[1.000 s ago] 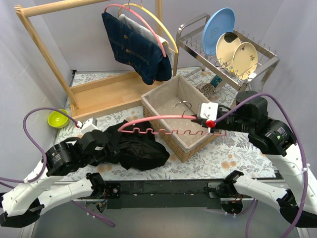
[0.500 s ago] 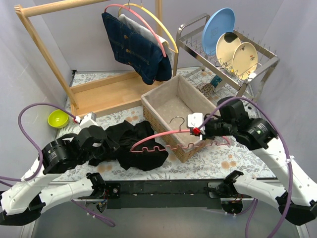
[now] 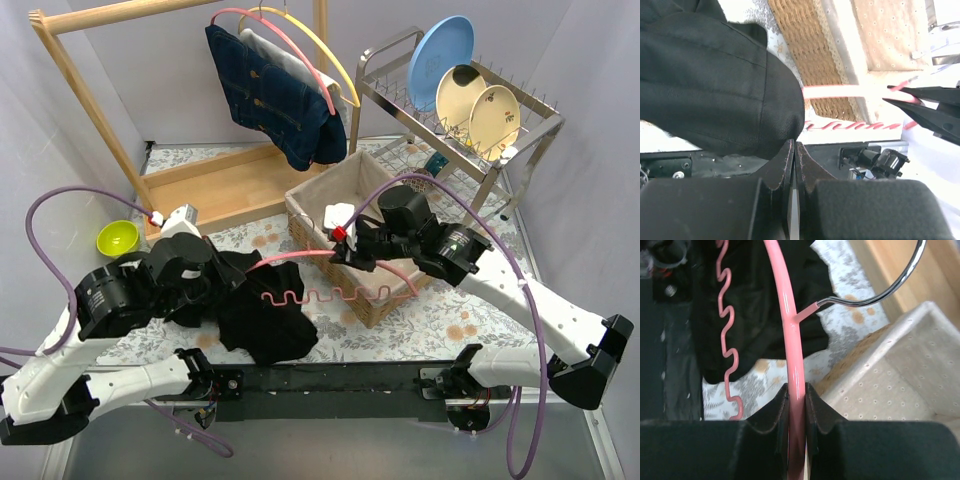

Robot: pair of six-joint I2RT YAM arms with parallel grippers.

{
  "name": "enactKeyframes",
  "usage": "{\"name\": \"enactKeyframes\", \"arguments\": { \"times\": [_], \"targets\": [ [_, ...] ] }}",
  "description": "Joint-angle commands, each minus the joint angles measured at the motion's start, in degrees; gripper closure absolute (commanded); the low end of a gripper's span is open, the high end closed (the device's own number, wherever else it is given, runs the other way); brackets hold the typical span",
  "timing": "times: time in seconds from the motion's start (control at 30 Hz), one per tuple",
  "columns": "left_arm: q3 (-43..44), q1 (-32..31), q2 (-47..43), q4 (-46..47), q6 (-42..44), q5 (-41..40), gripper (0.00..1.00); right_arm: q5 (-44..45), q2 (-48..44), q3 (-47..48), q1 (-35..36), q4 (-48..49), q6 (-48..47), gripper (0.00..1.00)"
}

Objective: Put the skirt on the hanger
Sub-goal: Place skirt on hanger

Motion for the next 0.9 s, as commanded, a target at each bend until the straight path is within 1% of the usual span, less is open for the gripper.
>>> {"name": "enactKeyframes", "arguments": {
  "times": [0.0, 0.1, 0.13, 0.17, 0.2, 0.23, 0.3, 0.33, 0.4, 0.5, 0.57, 0.63, 0.7, 0.77, 0.87],
  "targets": [
    [4.0, -0.1, 3.4, 1.7, 2.3, -1.7, 1.0, 11.1, -1.2, 2.4, 3.4, 16.1, 9.2, 0.99],
    [3.9, -0.1, 4.1, 3.1, 2.2, -3.4, 1.0, 17.8, -2.1, 2.2, 4.1, 20.7, 11.0, 0.99],
    [4.3, -0.1, 4.2, 3.4, 1.5, -5.2, 1.0, 19.7, -1.7, 2.2, 4.2, 21.1, 11.4, 0.99],
    [4.8, -0.1, 4.9, 3.0, 1.2, -6.1, 1.0, 24.6, -1.5, 2.2, 5.0, 21.4, 11.4, 0.99],
    [5.8, -0.1, 5.5, 2.4, 0.9, -7.1, 1.0, 27.2, -1.3, 2.1, 5.4, 21.5, 10.1, 0.99],
    [7.7, -0.1, 5.8, 0.7, 0.0, -9.1, 1.0, 31.6, -1.9, 0.6, 5.5, 21.8, 9.2, 0.99],
    [9.4, -0.1, 6.3, -0.9, -0.2, -11.3, 1.0, 34.3, -3.9, -1.9, 5.5, 24.7, 7.2, 0.99],
    [10.4, -0.1, 6.3, -1.7, -0.4, -12.2, 1.0, 35.0, -5.8, -2.7, 5.5, 24.9, 5.5, 0.99],
    [11.0, -0.1, 6.3, -1.1, 0.1, -13.5, 1.0, 35.8, -7.1, -3.8, 5.5, 24.3, 5.0, 0.99],
    [12.9, -0.1, 7.9, 2.9, 2.3, -12.2, 1.0, 33.5, -7.2, -3.8, 5.6, 24.5, 4.9, 0.99],
    [15.3, -0.1, 10.9, 6.2, 3.7, -11.0, 1.0, 33.9, -5.3, -3.0, 7.6, 24.7, 4.9, 0.99],
    [17.0, -0.1, 14.2, 7.9, 5.4, -9.6, 1.0, 36.5, -3.4, -1.2, 10.1, 25.1, 4.3, 0.99],
    [19.0, -0.1, 16.1, 9.9, 6.8, -8.7, 1.0, 40.7, -2.5, 0.4, 12.9, 27.5, 3.3, 0.99],
    [19.8, -0.1, 18.0, 11.9, 7.7, -7.8, 1.0, 44.8, -1.2, 1.9, 13.4, 29.2, 2.5, 0.99],
    [21.0, -0.1, 19.8, 14.0, 8.4, -5.2, 1.0, 49.6, 0.2, 3.9, 13.5, 34.9, -1.6, 0.99]
  ]
}}
